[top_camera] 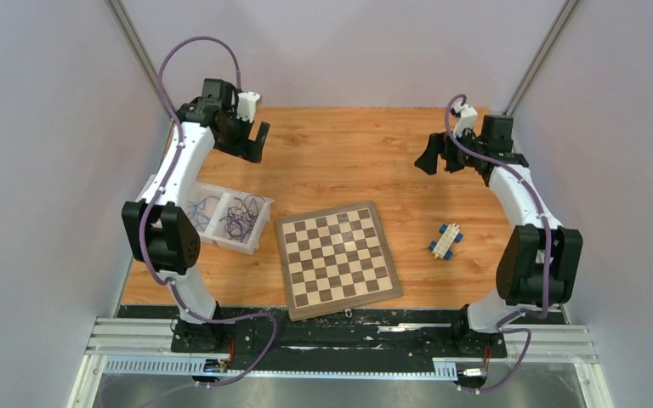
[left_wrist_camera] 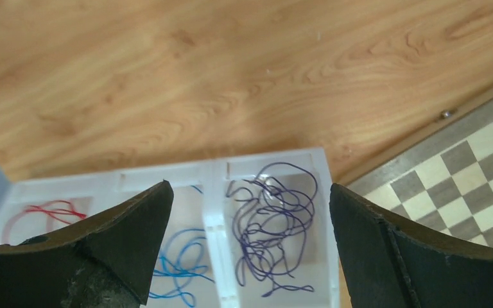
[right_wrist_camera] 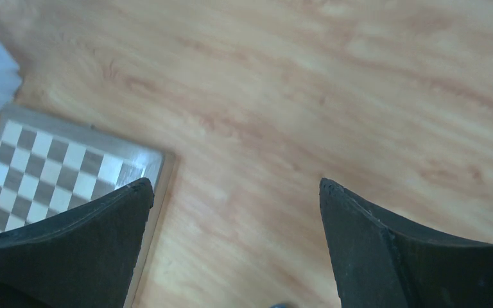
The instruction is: Untangle the cables
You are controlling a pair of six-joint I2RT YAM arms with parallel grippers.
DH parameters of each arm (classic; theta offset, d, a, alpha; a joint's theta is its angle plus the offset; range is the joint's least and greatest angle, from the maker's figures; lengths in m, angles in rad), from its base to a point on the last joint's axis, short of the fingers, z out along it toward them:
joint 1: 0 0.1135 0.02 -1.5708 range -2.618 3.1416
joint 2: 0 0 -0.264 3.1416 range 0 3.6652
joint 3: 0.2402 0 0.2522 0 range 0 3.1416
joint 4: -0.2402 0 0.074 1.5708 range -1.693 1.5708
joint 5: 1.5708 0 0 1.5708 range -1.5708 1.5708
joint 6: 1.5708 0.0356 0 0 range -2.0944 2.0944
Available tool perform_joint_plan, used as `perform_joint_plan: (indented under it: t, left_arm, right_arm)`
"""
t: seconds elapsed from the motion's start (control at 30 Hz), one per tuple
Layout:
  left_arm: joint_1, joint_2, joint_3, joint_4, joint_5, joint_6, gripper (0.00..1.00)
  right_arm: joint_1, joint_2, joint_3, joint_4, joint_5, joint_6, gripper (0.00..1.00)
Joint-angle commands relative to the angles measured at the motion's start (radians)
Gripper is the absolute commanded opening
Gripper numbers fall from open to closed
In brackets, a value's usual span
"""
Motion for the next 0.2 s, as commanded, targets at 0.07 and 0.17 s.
perform_joint_plan:
  t: [0.07,0.17]
  left_arm:
    - [0.025,-0.095,-0.109,0.068,0.059,-0.176,1.0]
    - [0.025,-0.137,-0.137,0.082,0.039,-0.184,1.0]
  right_arm:
    - [0.033,-0.212,-0.217,0.02,0.015,-0.065,1.0]
    - [0.036,-0.283,-0.257,0.02,0.007,-0.094,1.0]
